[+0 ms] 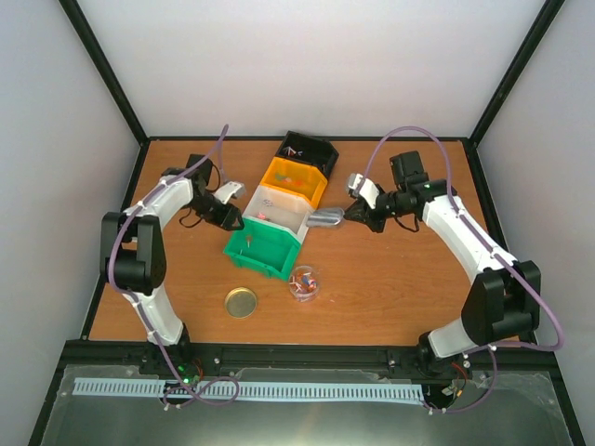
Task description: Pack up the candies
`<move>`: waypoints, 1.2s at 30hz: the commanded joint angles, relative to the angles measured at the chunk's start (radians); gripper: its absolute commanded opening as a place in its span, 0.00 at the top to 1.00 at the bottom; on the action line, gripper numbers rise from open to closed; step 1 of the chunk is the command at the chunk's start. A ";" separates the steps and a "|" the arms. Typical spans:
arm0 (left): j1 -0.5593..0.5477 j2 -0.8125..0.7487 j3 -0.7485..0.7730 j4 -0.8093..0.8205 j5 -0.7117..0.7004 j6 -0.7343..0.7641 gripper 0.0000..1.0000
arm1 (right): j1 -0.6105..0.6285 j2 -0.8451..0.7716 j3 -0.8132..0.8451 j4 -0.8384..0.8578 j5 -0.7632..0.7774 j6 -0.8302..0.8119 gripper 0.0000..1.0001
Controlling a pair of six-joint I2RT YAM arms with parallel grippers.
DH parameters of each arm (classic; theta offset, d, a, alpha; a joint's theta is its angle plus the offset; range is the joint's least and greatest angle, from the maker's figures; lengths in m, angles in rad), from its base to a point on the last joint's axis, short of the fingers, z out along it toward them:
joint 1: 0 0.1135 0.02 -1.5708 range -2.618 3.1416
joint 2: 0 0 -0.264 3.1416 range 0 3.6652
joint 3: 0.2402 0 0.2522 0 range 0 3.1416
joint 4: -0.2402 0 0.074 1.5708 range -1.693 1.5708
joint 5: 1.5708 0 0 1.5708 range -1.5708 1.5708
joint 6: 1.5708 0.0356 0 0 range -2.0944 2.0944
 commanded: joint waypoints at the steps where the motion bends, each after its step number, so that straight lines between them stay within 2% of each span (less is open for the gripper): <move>1: 0.001 0.064 0.098 0.017 -0.154 -0.019 0.48 | -0.025 0.037 -0.010 0.132 -0.013 0.142 0.97; 10: 0.058 0.208 0.278 0.024 -0.292 -0.033 0.49 | -0.071 0.080 -0.042 0.243 0.069 0.244 0.97; 14: 0.105 0.301 0.447 0.012 -0.329 -0.035 0.49 | -0.101 0.133 -0.050 0.316 0.133 0.336 0.97; 18: 0.137 0.394 0.629 -0.055 -0.248 -0.020 0.47 | -0.135 0.196 -0.045 0.378 0.167 0.406 0.97; 22: 0.140 0.400 0.713 -0.104 -0.124 0.043 0.41 | -0.157 0.236 -0.074 0.482 0.188 0.432 0.97; 25: 0.139 0.375 0.737 -0.138 -0.056 0.064 0.33 | -0.161 0.255 -0.107 0.564 0.196 0.429 0.97; 30: 0.139 0.293 0.717 -0.178 0.002 0.106 0.15 | -0.161 0.290 -0.159 0.669 0.225 0.412 0.97; 33: 0.140 0.195 0.644 -0.120 0.003 0.115 0.01 | -0.161 0.305 -0.178 0.684 0.234 0.404 0.96; 36: 0.141 0.093 0.531 0.004 0.001 0.075 0.00 | -0.161 0.307 -0.204 0.685 0.219 0.385 0.93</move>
